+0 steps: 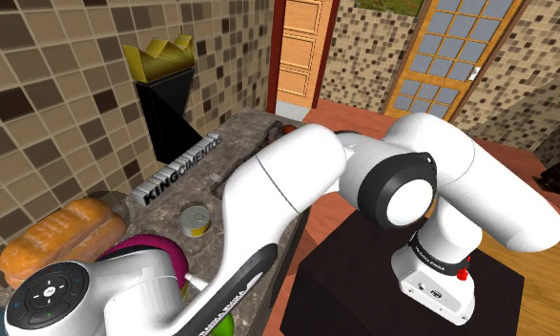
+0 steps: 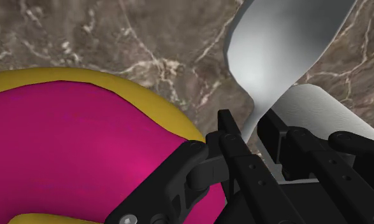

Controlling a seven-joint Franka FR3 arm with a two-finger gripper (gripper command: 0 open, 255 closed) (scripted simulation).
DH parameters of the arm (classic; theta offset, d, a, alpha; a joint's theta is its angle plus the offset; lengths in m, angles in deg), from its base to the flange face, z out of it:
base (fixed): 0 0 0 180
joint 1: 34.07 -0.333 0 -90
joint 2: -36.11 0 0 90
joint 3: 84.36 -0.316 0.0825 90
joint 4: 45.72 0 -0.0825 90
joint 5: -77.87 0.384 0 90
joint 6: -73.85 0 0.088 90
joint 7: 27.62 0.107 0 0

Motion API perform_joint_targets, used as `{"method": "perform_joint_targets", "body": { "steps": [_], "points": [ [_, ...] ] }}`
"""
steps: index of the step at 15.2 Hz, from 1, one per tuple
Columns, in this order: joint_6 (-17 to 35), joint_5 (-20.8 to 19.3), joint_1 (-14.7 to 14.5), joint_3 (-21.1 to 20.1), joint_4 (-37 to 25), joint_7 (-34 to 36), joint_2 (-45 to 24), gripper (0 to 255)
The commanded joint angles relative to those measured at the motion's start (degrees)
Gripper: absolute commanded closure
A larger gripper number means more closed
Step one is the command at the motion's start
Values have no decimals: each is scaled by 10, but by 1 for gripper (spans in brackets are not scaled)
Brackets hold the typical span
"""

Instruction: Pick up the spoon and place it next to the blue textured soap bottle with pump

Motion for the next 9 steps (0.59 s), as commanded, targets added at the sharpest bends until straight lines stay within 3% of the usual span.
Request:
{"method": "perform_joint_targets", "body": {
  "steps": [1, 9],
  "points": [
    [6, -2, -3, 3, -7, 1, -13, 255],
    [15, -5, -6, 7, -20, 3, -34, 255]
  ]
}}
